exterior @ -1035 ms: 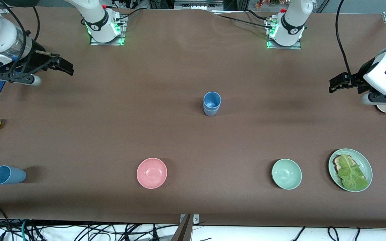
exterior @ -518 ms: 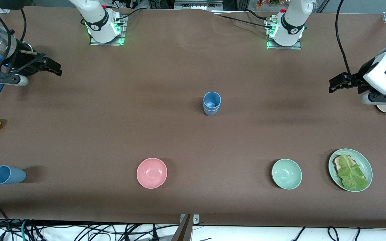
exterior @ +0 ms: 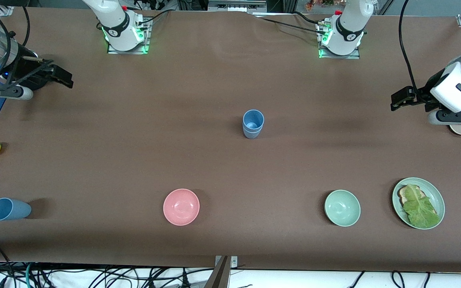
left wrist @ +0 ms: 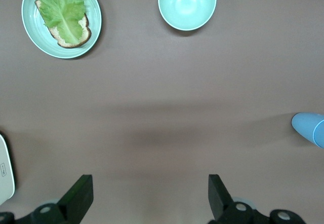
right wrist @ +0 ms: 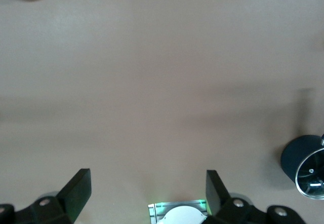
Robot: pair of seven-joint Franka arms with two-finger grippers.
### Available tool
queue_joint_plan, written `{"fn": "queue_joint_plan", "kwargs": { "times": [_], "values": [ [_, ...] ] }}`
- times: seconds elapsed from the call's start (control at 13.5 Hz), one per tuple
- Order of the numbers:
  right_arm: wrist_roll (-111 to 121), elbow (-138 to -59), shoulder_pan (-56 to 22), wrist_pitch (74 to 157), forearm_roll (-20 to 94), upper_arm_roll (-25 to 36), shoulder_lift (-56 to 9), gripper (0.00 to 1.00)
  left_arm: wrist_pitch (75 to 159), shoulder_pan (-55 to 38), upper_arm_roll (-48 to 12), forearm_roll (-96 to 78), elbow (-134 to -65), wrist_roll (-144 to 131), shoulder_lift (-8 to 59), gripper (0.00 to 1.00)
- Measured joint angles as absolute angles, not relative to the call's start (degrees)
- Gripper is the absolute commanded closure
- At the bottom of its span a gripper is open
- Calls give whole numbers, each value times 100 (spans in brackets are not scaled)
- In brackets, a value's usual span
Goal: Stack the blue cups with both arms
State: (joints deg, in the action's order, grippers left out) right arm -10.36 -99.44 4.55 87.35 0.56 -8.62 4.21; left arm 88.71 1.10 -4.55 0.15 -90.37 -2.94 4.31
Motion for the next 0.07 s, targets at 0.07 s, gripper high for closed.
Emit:
{"fn": "queue_joint_plan", "kwargs": {
  "times": [0.07],
  "values": [
    [-1035, -9885, 474, 8704, 56, -862, 419, 0, 8871, 110, -455, 15, -9037, -294, 431, 0]
  ]
}}
